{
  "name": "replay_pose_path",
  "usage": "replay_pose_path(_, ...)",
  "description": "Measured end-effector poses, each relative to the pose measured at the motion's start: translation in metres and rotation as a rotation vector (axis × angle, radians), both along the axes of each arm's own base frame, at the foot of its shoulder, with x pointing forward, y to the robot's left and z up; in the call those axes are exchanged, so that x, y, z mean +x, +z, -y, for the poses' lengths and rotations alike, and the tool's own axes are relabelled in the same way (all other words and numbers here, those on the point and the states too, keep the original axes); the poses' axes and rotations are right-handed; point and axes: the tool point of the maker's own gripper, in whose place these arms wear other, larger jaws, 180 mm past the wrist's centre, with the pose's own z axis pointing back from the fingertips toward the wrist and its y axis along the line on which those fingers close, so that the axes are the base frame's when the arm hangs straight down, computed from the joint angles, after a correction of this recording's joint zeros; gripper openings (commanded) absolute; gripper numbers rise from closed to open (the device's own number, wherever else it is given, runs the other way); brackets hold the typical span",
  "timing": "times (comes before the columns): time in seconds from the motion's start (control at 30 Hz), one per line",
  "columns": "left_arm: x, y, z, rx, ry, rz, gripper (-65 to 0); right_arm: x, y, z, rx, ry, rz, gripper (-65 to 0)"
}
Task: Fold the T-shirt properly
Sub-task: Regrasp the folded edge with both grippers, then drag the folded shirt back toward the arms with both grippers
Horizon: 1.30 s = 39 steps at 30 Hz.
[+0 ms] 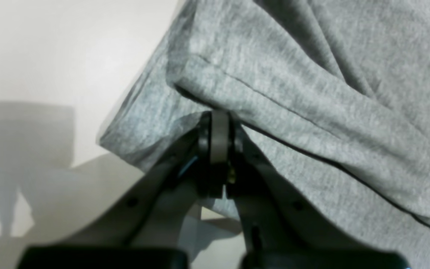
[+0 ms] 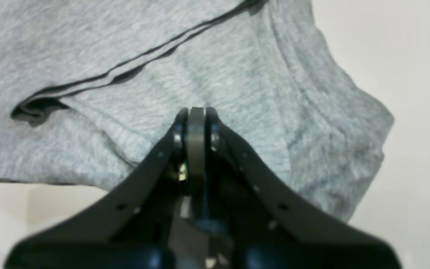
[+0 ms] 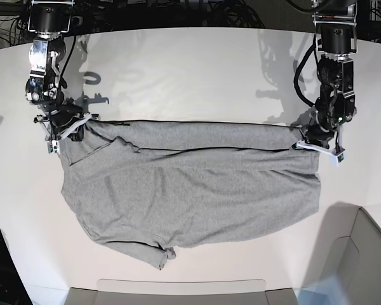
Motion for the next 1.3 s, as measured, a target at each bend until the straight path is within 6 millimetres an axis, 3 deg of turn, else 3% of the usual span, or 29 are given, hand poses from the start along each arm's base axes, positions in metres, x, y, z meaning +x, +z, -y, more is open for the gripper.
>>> replay_pose_path(0.33,-0.029,0.001,-0.002,0.045,-0.039,-0.013,-65.0,-0.016,-0.004,-0.011,0.016,0.084,-0.003,-64.0)
replay_pose_path(0.7,-0.046,-0.005,-0.006,0.064,-0.043,-0.013,-65.0,-0.031,-0.005,-0.007,0.049,0.073,0.001,-64.0)
replay_pose_path(0.9,-0.055,-0.005,-0.007,0.082,-0.047,-0.004,-65.0,-0.05,-0.004,-0.009,0.032,0.089,-0.01,-64.0)
replay_pose_path(1.1,-0.082,0.001,-0.002,0.104,-0.075,-0.034,-65.0,-0.062,-0.005,-0.011,0.022,0.1,-0.02,-64.0)
replay_pose_path(1.3,-0.107,0.003,-0.013,0.094,-0.046,-0.046,-65.0,-0.077,-0.005,-0.015,0.018,0.113,-0.033,-64.0)
